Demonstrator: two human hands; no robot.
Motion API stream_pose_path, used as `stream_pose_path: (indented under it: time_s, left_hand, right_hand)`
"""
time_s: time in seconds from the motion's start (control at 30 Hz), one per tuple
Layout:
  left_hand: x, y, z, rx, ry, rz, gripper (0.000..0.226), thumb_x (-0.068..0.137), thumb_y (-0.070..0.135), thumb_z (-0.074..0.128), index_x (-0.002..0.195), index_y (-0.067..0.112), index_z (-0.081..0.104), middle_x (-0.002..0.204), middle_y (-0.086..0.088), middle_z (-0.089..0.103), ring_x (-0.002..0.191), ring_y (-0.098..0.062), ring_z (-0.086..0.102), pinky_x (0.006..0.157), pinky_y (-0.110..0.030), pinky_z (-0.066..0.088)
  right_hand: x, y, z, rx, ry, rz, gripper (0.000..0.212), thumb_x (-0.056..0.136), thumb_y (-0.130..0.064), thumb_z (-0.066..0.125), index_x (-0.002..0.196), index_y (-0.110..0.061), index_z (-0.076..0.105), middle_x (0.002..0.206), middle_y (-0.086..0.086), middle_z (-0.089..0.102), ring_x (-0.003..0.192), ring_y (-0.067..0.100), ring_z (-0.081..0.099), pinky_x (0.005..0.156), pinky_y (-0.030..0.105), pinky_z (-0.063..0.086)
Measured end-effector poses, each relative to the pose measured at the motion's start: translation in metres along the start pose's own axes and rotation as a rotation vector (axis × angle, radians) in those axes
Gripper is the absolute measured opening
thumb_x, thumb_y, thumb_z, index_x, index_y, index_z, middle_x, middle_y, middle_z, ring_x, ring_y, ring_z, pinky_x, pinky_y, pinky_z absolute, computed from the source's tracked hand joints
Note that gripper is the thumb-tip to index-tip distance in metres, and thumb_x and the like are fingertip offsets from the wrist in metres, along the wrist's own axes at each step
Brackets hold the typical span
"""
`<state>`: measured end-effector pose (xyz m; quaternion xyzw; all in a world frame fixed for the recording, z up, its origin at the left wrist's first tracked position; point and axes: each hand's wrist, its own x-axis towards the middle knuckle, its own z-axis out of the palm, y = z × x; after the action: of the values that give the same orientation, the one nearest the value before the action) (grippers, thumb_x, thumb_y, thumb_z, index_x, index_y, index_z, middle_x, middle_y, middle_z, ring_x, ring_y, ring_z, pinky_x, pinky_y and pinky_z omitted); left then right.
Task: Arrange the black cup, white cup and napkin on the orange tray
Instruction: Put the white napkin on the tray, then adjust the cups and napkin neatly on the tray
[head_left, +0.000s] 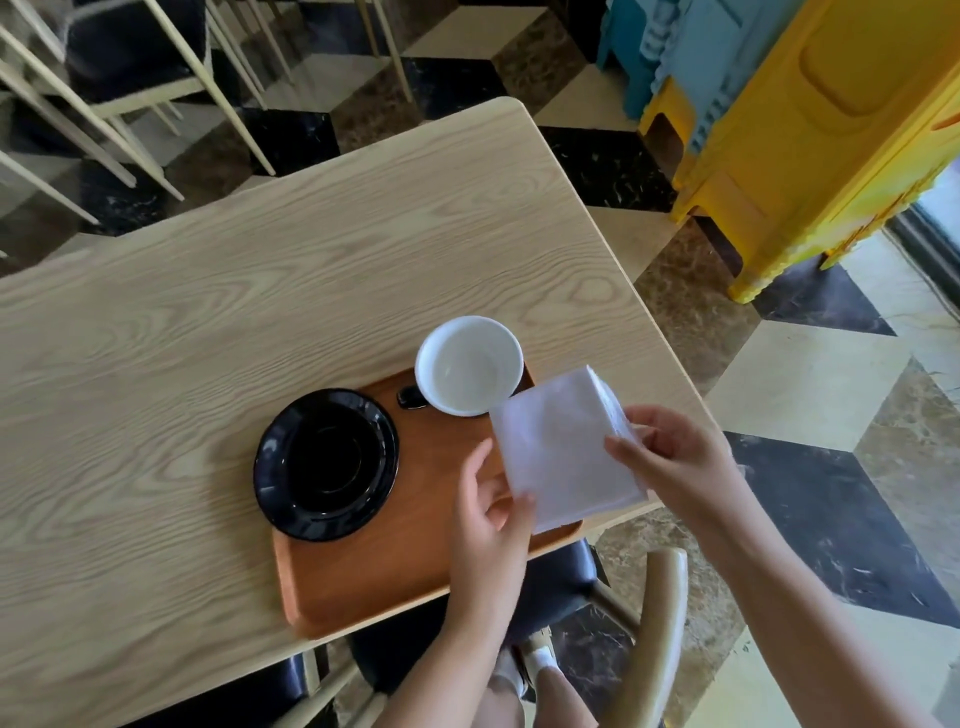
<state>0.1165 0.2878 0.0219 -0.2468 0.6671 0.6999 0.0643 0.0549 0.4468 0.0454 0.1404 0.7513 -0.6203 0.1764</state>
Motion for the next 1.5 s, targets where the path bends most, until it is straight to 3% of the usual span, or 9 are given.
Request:
stream_pose_path:
  time_s: [0.2, 0.43, 0.5, 0.57, 0.7, 0.97, 1.13, 1.23, 1.5]
  left_hand:
    - [-0.008, -0.022, -0.043, 0.2, 0.061, 0.065, 0.06, 0.082, -0.004, 0.061, 0.122, 0.037, 0.043, 0.108, 0.0, 0.065, 0.097, -0.008, 0.065, 0.072, -0.015, 0.051]
    - [-0.005, -0.049, -0.059, 0.609, 0.038, 0.232, 0.063, 0.079, 0.002, 0.067, 0.132, 0.024, 0.042, 0.114, 0.003, 0.049, 0.087, -0.008, 0.057, 0.065, -0.009, 0.05]
    - [-0.005, -0.052, -0.062, 0.732, 0.028, 0.295, 0.062, 0.079, 0.007, 0.069, 0.133, 0.021, 0.044, 0.118, 0.003, 0.047, 0.088, -0.011, 0.057, 0.073, -0.013, 0.051]
    - [-0.003, -0.057, -0.065, 0.882, 0.029, 0.418, 0.058, 0.077, 0.008, 0.07, 0.13, 0.017, 0.048, 0.131, -0.003, 0.046, 0.109, -0.014, 0.053, 0.091, -0.022, 0.05]
    - [0.001, -0.065, -0.063, 1.128, -0.091, 0.608, 0.051, 0.079, 0.002, 0.065, 0.127, 0.013, 0.054, 0.145, -0.016, 0.04, 0.136, -0.026, 0.034, 0.107, -0.033, 0.035]
    - [0.008, -0.07, -0.07, 1.265, -0.167, 0.631, 0.051, 0.078, 0.006, 0.069, 0.126, 0.018, 0.055, 0.14, -0.016, 0.048, 0.132, -0.025, 0.042, 0.097, -0.032, 0.047]
    - [0.006, -0.06, -0.074, 1.279, -0.158, 0.625, 0.043, 0.092, 0.027, 0.035, 0.132, 0.019, 0.049, 0.144, -0.013, 0.044, 0.136, -0.024, 0.035, 0.098, -0.035, 0.047]
    - [-0.002, -0.046, -0.086, 1.229, -0.073, 0.628, 0.046, 0.093, 0.033, 0.034, 0.137, 0.02, 0.039, 0.147, -0.009, 0.04, 0.138, -0.022, 0.031, 0.103, -0.038, 0.042]
    - [-0.002, -0.046, -0.172, 1.317, 0.206, 0.403, 0.048, 0.092, 0.035, 0.037, 0.133, 0.014, 0.048, 0.143, -0.017, 0.043, 0.137, -0.028, 0.031, 0.103, -0.053, 0.04]
  right_hand:
    - [-0.002, 0.023, 0.041, -0.419, -0.058, -0.068, 0.043, 0.079, -0.017, 0.064, 0.12, -0.026, 0.052, 0.076, -0.009, 0.064, 0.067, 0.004, 0.058, 0.058, 0.013, 0.041]
    - [-0.002, 0.041, 0.058, -0.744, -0.044, -0.204, 0.044, 0.084, -0.021, 0.059, 0.126, -0.025, 0.048, 0.112, 0.005, 0.064, 0.092, 0.028, 0.061, 0.07, 0.035, 0.049]
    - [-0.002, 0.049, 0.057, -0.833, 0.004, -0.232, 0.044, 0.081, -0.02, 0.063, 0.123, -0.023, 0.052, 0.11, 0.007, 0.062, 0.091, 0.031, 0.059, 0.066, 0.038, 0.05]
    - [-0.002, 0.06, 0.054, -0.977, 0.063, -0.385, 0.046, 0.076, -0.016, 0.068, 0.12, -0.017, 0.055, 0.11, 0.01, 0.061, 0.094, 0.033, 0.056, 0.065, 0.04, 0.052]
    - [-0.003, 0.08, 0.051, -1.064, 0.001, -0.708, 0.045, 0.086, -0.022, 0.048, 0.13, -0.014, 0.051, 0.141, 0.013, 0.046, 0.133, 0.026, 0.034, 0.1, 0.036, 0.039]
    - [0.006, 0.087, 0.045, -1.175, -0.145, -0.802, 0.047, 0.097, -0.031, 0.025, 0.131, -0.01, 0.049, 0.144, 0.013, 0.04, 0.136, 0.022, 0.029, 0.112, 0.034, 0.022]
    - [0.0, 0.08, 0.052, -1.166, -0.101, -0.77, 0.044, 0.09, -0.029, 0.038, 0.127, -0.01, 0.053, 0.142, 0.016, 0.044, 0.133, 0.026, 0.036, 0.106, 0.039, 0.033]
    - [-0.007, 0.07, 0.07, -1.133, -0.095, -0.796, 0.043, 0.09, -0.032, 0.039, 0.125, -0.012, 0.055, 0.138, 0.017, 0.048, 0.131, 0.028, 0.041, 0.106, 0.04, 0.036]
    - [0.005, 0.051, 0.152, -1.138, -0.256, -0.985, 0.043, 0.08, -0.02, 0.052, 0.123, -0.015, 0.055, 0.135, 0.016, 0.052, 0.125, 0.031, 0.049, 0.099, 0.047, 0.045]
